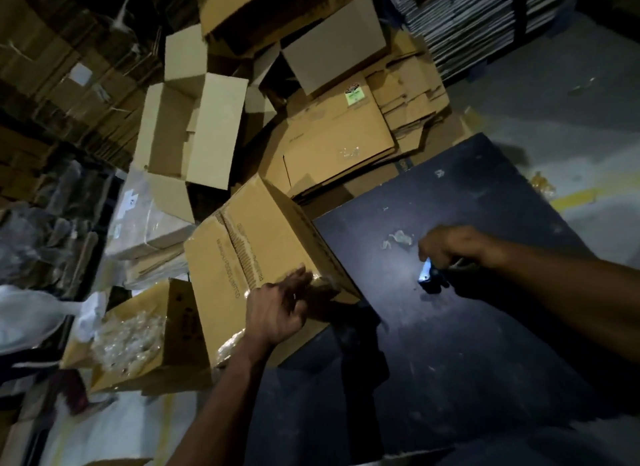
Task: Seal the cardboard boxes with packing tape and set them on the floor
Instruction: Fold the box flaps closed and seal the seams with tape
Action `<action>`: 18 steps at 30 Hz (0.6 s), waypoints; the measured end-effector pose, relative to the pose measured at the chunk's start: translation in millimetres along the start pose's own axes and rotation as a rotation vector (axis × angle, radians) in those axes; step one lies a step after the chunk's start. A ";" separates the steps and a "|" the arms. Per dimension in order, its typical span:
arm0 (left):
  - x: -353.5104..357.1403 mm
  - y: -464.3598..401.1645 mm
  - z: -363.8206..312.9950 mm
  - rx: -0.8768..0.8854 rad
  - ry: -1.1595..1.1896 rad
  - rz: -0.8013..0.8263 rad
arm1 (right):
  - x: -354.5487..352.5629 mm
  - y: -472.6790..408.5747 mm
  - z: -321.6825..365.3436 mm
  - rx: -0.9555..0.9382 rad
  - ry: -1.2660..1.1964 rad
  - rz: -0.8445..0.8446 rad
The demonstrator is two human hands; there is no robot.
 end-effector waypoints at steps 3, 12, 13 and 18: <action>-2.1 2.2 2.1 0.010 0.010 -0.018 | 5.0 -1.6 26.6 -0.206 0.231 -0.157; 2.0 3.3 3.5 -0.018 0.075 -0.003 | 63.3 30.5 149.4 -0.778 -0.489 -0.319; 2.4 3.2 2.8 -0.016 0.085 0.000 | 74.7 26.1 147.2 -0.762 -0.481 -0.365; -1.4 1.6 2.8 -0.027 0.087 0.027 | 74.8 8.1 134.6 -0.586 -0.398 -0.411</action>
Point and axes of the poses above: each hand's wrist, its own y-axis away from the middle knuckle, its own x-axis out of the palm, z = x × y, the point moved 4 cm from there along -y, towards the middle knuckle, and after that the axes turned 2 degrees about x, right-handed, at the moved point
